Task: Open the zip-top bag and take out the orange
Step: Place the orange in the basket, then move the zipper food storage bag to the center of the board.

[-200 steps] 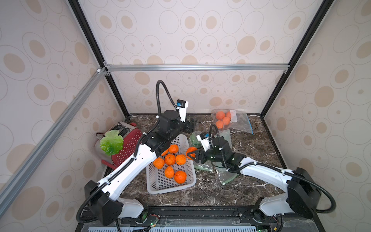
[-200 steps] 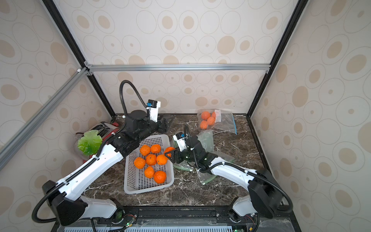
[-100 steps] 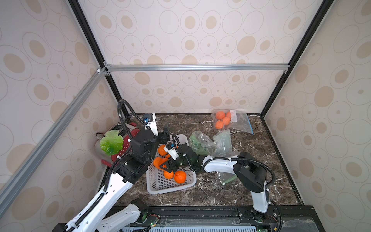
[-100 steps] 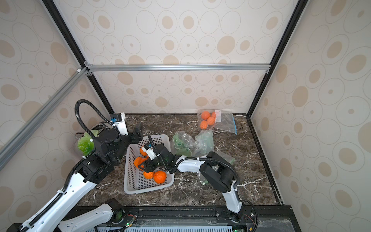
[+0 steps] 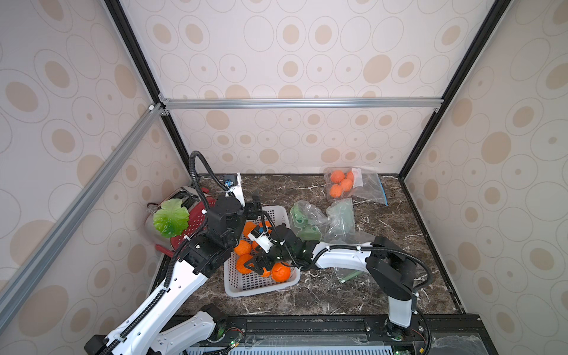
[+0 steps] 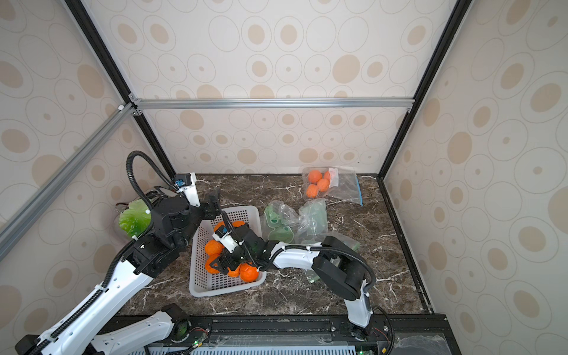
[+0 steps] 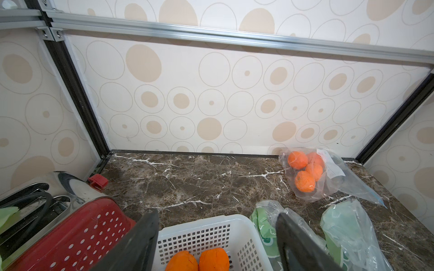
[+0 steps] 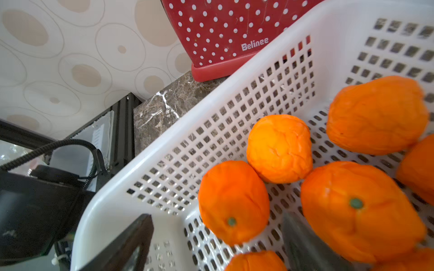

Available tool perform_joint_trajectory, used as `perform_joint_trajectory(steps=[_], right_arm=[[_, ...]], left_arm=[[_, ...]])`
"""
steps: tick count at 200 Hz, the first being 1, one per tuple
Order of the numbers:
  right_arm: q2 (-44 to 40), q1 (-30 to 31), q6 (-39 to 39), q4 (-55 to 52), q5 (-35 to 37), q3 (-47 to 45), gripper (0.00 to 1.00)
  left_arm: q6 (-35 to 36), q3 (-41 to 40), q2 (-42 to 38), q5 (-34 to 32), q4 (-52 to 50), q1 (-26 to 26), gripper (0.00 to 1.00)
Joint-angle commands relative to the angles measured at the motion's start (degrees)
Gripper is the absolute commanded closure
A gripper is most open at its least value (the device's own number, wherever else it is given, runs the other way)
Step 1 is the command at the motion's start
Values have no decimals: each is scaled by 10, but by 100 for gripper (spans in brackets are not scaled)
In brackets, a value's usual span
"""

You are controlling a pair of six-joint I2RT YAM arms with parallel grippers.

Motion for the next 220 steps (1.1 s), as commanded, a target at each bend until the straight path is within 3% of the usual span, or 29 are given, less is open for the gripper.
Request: perform_joint_trajectory(steps=[1, 42, 66, 95, 124, 169, 201, 220], right_arm=[[-72, -38, -14, -27, 50, -44, 14], [-186, -183, 56, -75, 88, -150, 22], [-164, -255, 73, -128, 52, -125, 28], [-96, -279, 92, -204, 89, -55, 29], [-106, -319, 134, -204, 118, -88, 33], [-207, -402, 150, -179, 140, -193, 30], [-261, -441, 130, -151, 123, -213, 15], [-266, -481, 130, -183, 170, -188, 10]], left_arm=[[5, 25, 24, 25, -12, 4, 21], [-4, 50, 76, 96, -15, 4, 22], [-8, 64, 99, 128, -15, 4, 24], [-14, 60, 104, 149, 0, 4, 24], [-16, 63, 104, 162, -10, 4, 25], [-23, 62, 112, 178, -5, 4, 25], [-26, 71, 123, 192, -16, 4, 25], [-26, 73, 128, 200, -19, 4, 25]])
